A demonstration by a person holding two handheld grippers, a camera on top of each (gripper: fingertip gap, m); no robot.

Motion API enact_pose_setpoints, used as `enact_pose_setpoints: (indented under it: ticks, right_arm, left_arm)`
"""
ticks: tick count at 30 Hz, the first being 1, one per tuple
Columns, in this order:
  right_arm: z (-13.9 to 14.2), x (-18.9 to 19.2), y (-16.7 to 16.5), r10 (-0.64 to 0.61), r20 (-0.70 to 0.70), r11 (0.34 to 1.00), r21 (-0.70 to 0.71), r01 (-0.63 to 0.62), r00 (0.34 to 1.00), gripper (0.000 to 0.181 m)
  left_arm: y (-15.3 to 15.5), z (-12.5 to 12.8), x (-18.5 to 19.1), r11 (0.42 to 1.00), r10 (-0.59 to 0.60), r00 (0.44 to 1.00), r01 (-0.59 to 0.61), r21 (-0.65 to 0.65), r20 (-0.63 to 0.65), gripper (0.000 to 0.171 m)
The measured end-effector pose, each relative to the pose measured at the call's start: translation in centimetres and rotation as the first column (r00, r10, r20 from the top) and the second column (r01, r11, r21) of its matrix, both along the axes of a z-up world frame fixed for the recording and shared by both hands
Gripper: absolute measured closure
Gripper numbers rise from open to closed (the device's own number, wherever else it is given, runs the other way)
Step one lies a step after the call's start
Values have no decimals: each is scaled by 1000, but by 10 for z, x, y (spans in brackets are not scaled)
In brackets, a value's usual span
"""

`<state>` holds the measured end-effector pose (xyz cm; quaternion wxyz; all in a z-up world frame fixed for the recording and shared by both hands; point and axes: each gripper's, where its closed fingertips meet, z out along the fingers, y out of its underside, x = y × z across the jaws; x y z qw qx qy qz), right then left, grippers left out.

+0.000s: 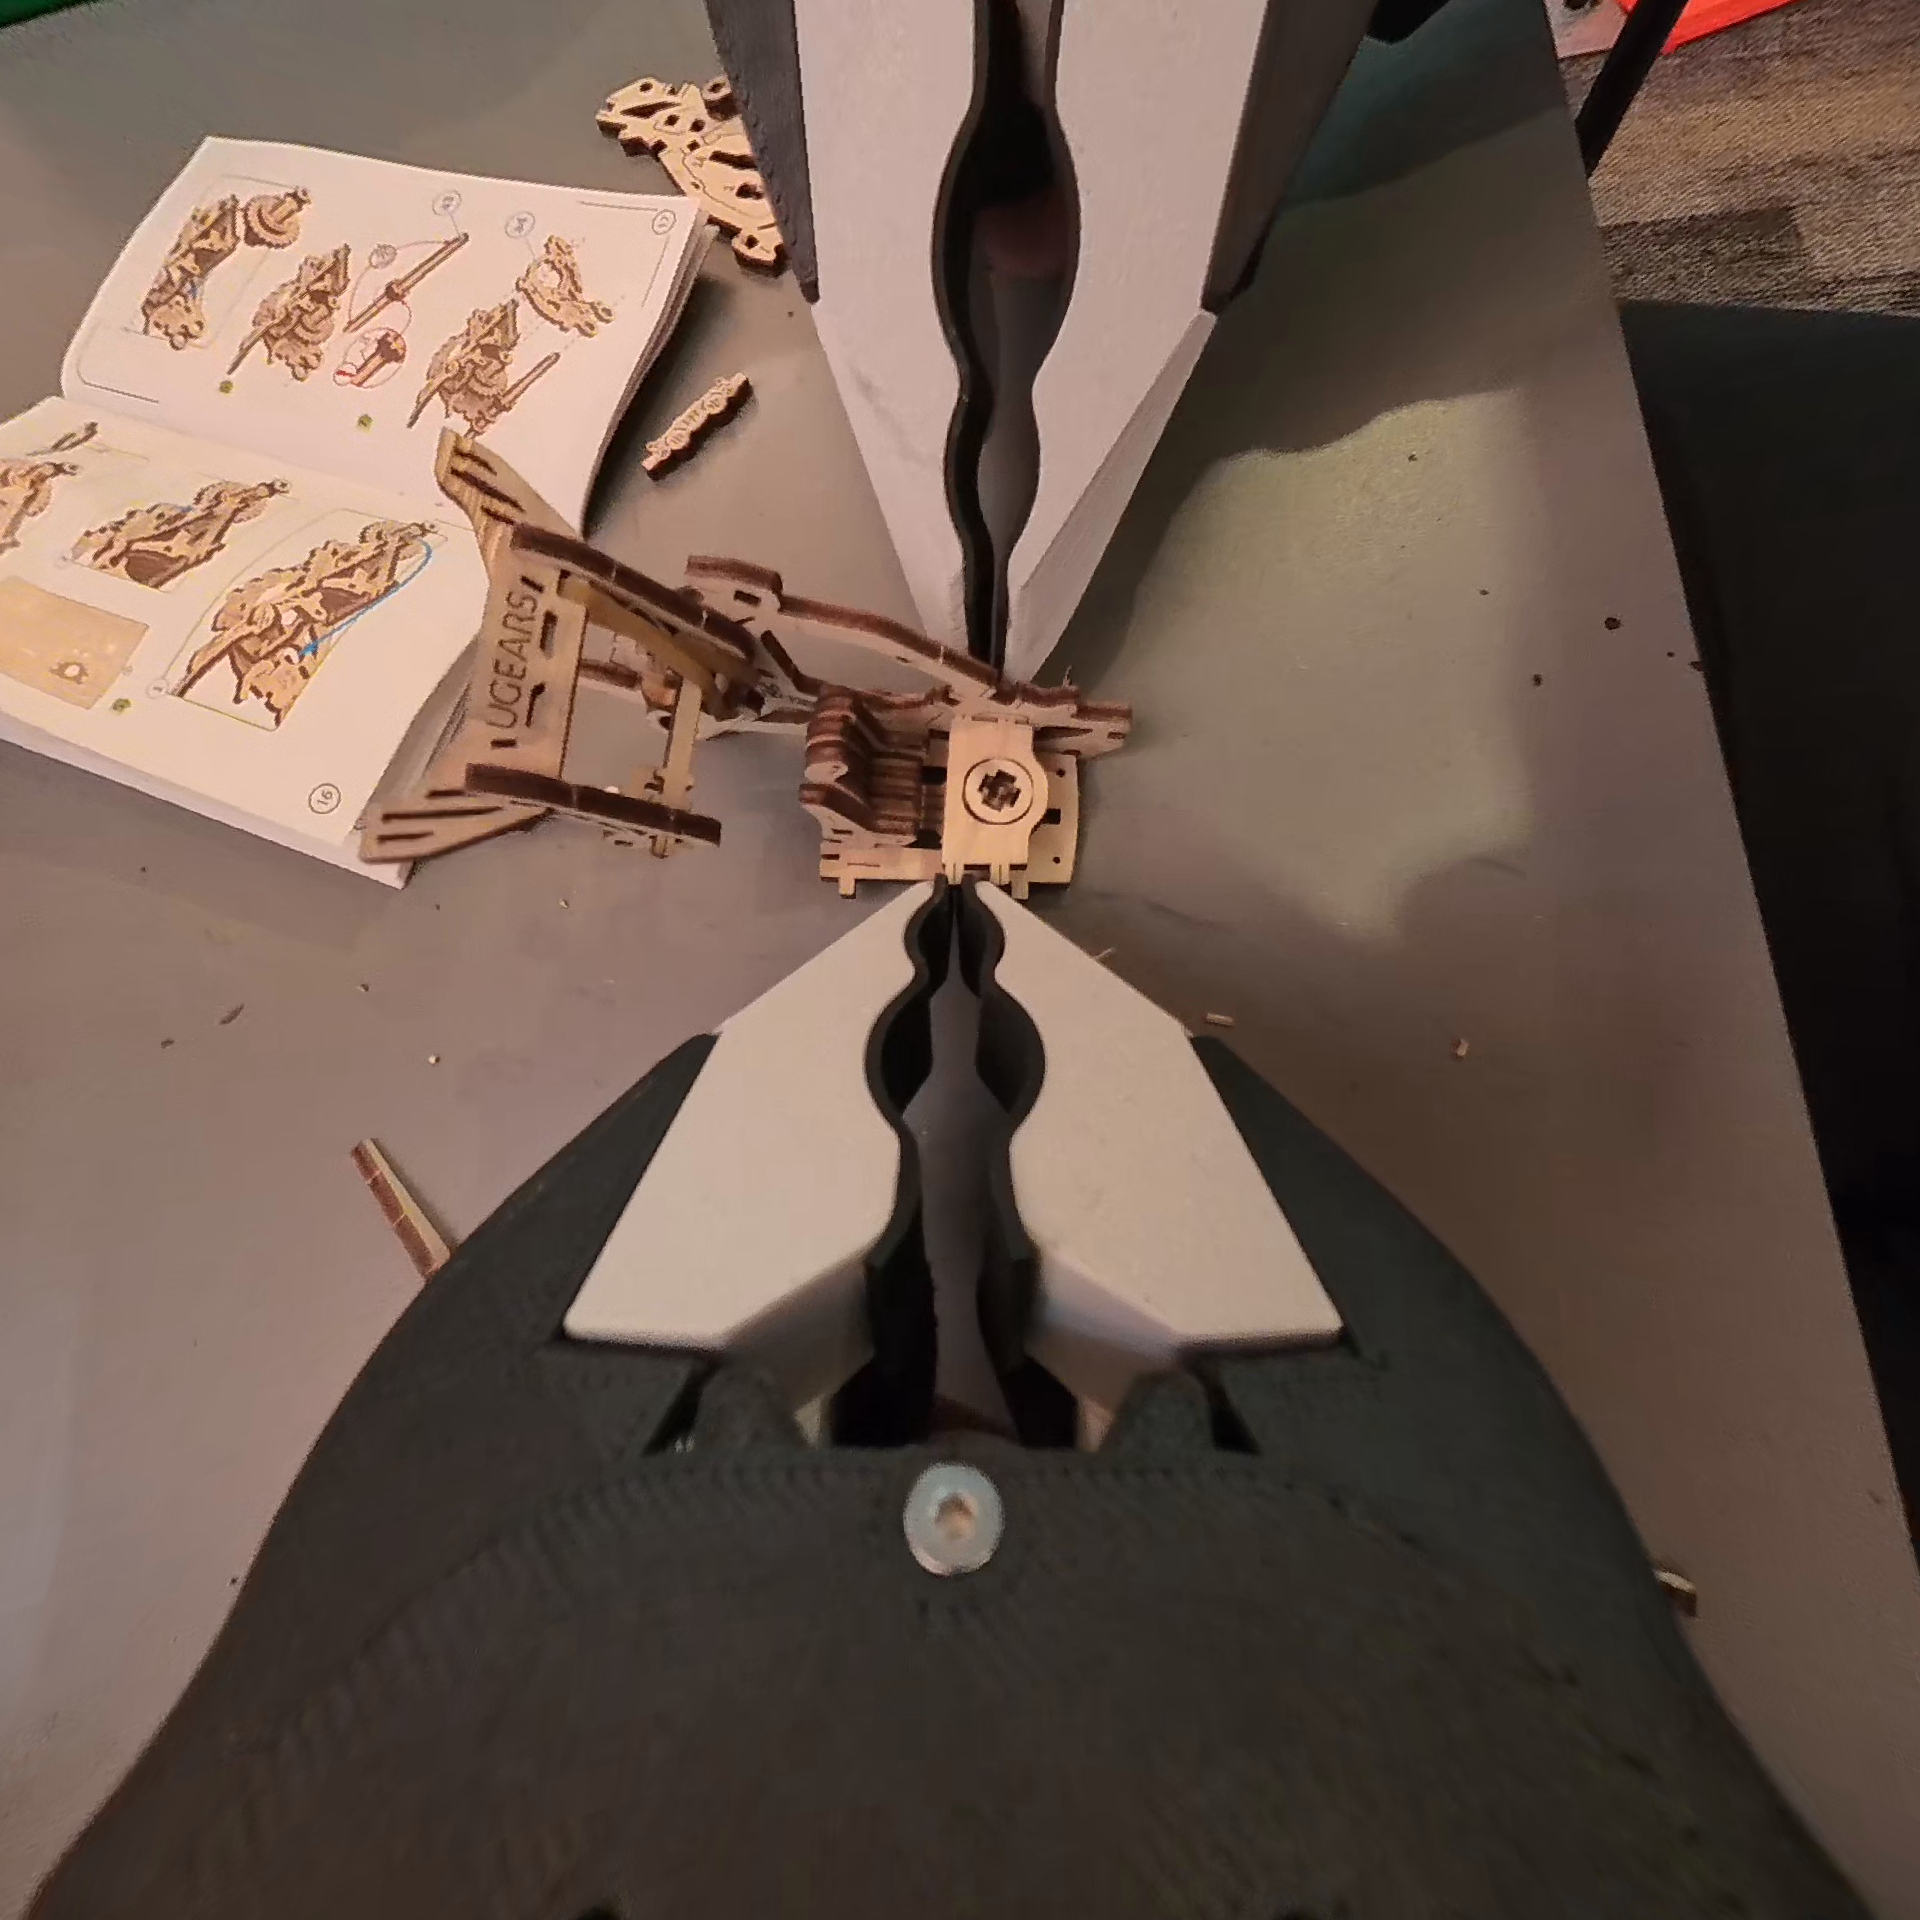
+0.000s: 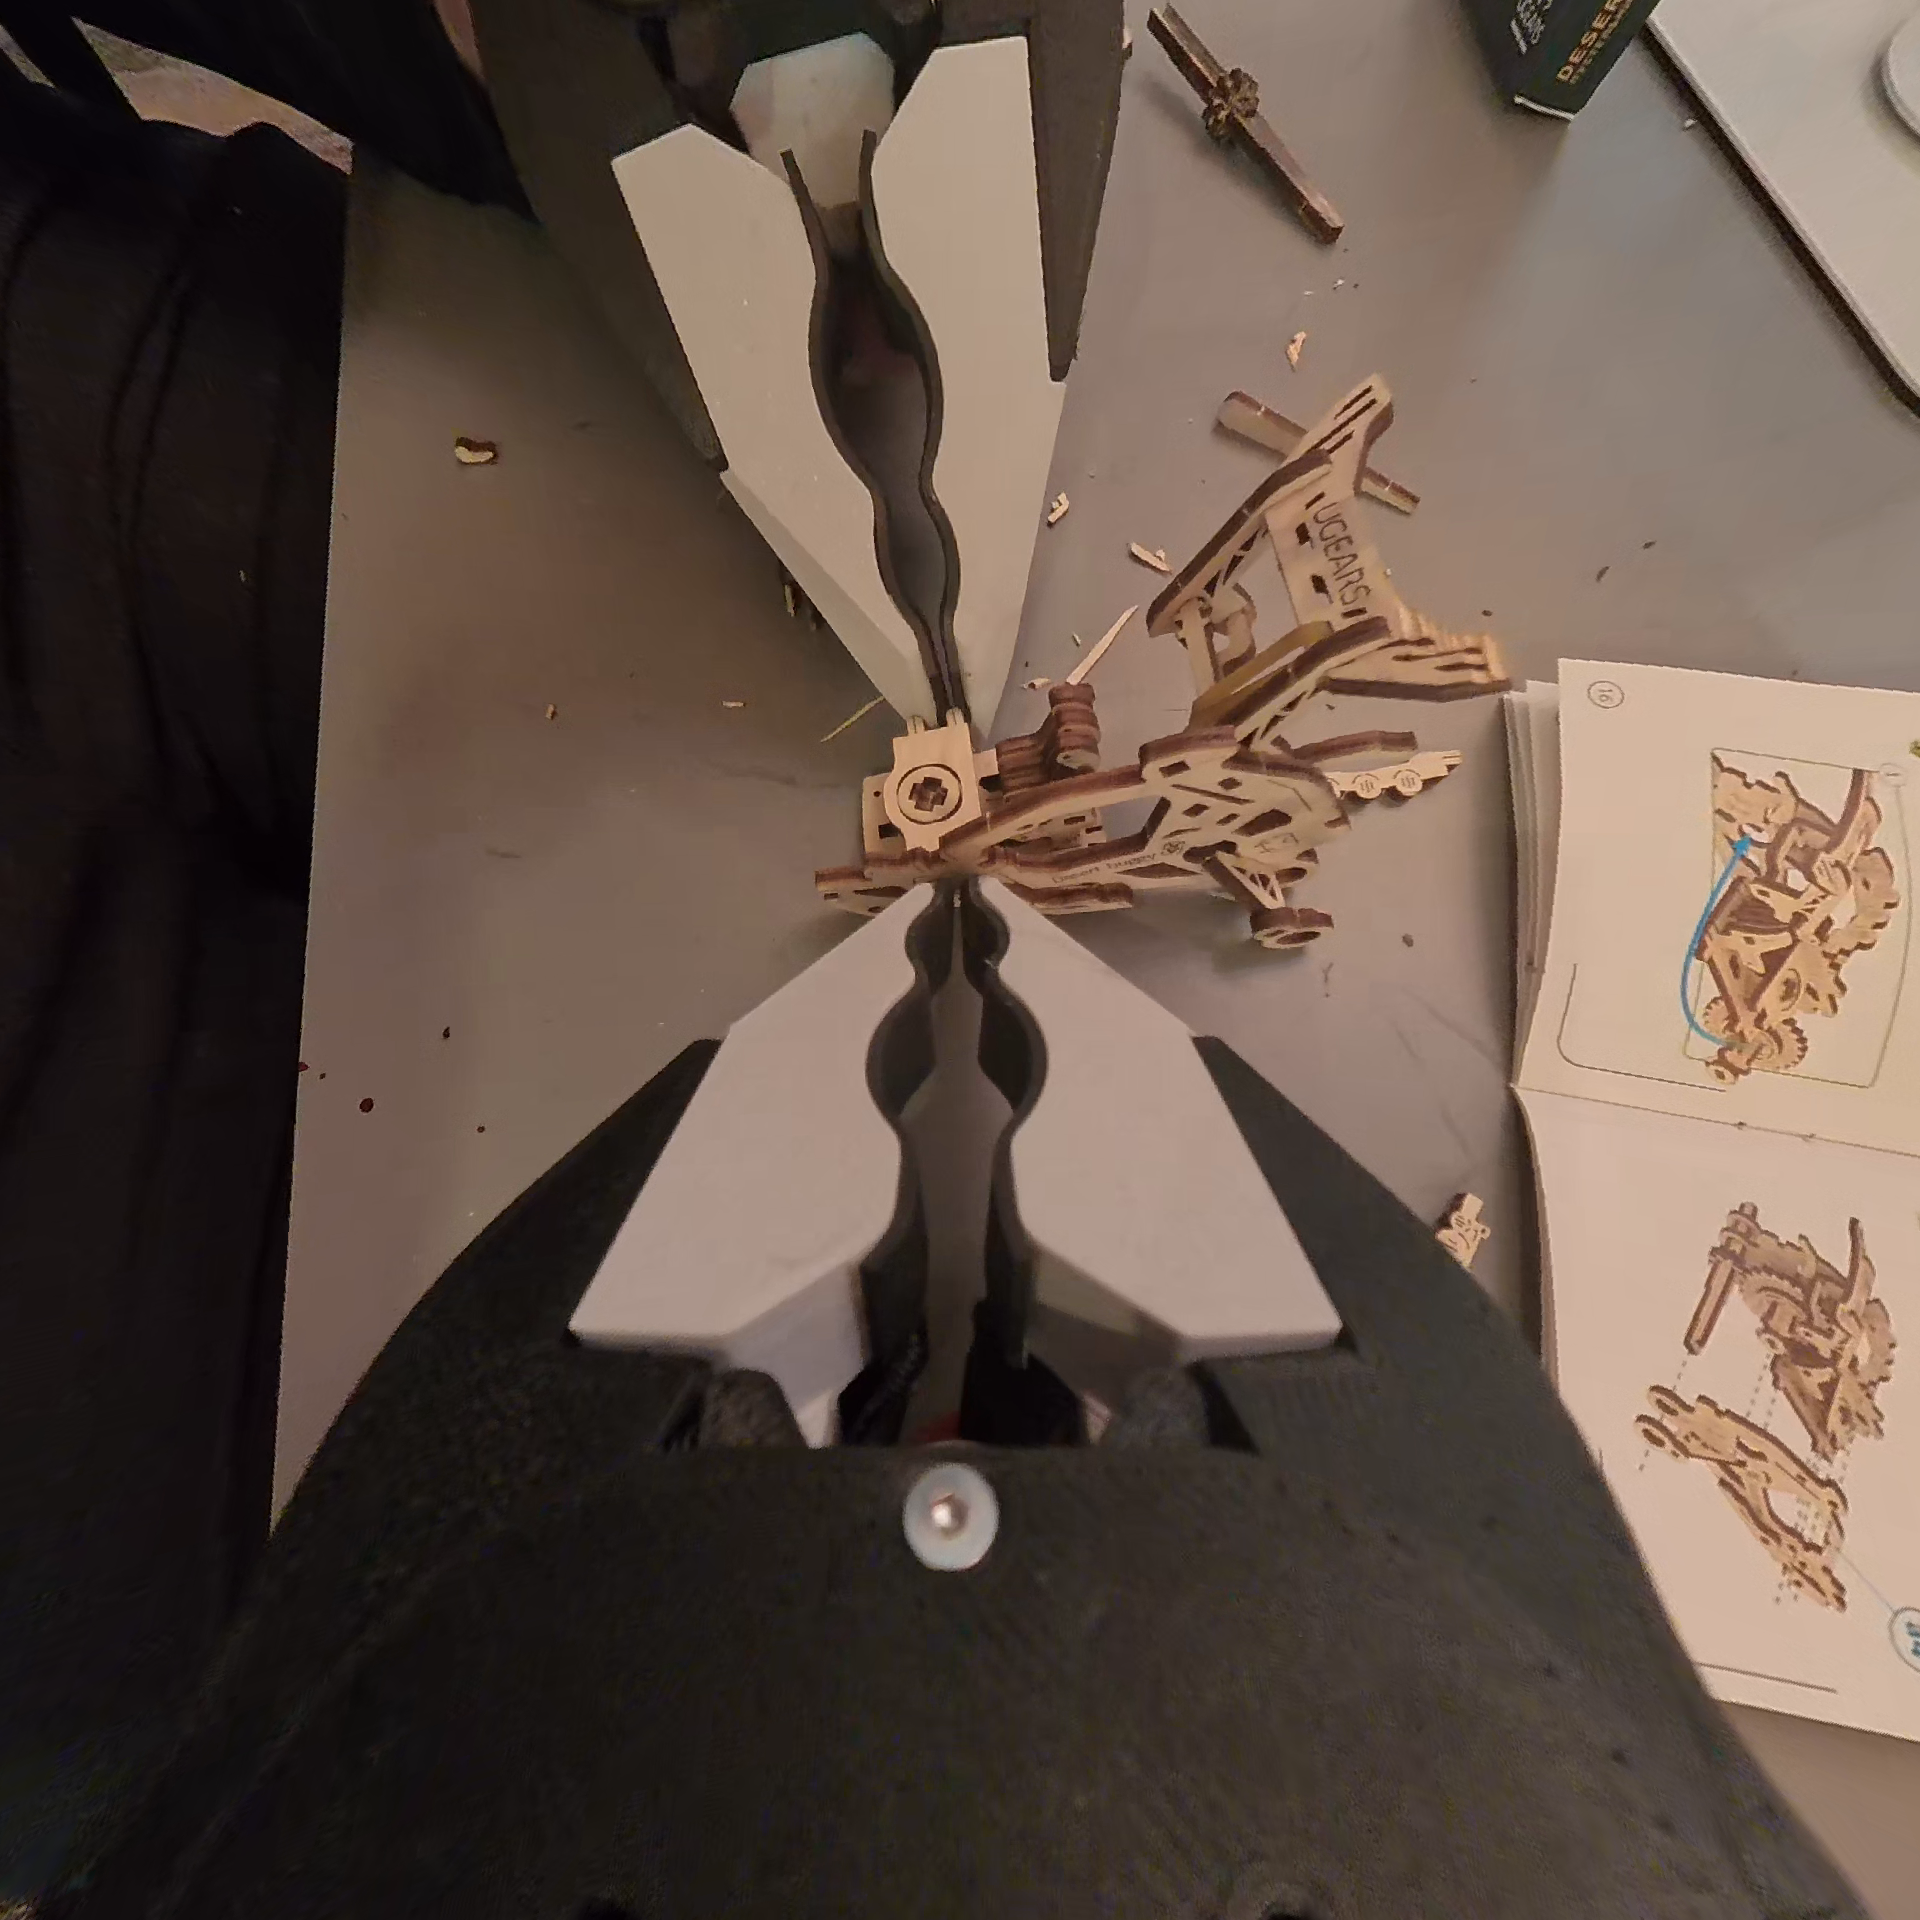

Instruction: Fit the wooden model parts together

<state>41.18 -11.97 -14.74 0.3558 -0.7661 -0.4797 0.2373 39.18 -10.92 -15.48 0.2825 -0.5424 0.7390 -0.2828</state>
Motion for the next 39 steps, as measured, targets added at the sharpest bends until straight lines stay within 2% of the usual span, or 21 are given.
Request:
enact_pose_setpoints:
  ticks: [22,39]
  right_arm:
    - [0,1,3,-10,0,1000,-2,10,1000,181]
    - [0,1,3,-9,-4,1000,-9,9,1000,181]
  left_arm:
    - [3,1,1,1000,1,1000,-1,-14,4,171]
    - [3,1,3,998,4,1000,-5,59,15,171]
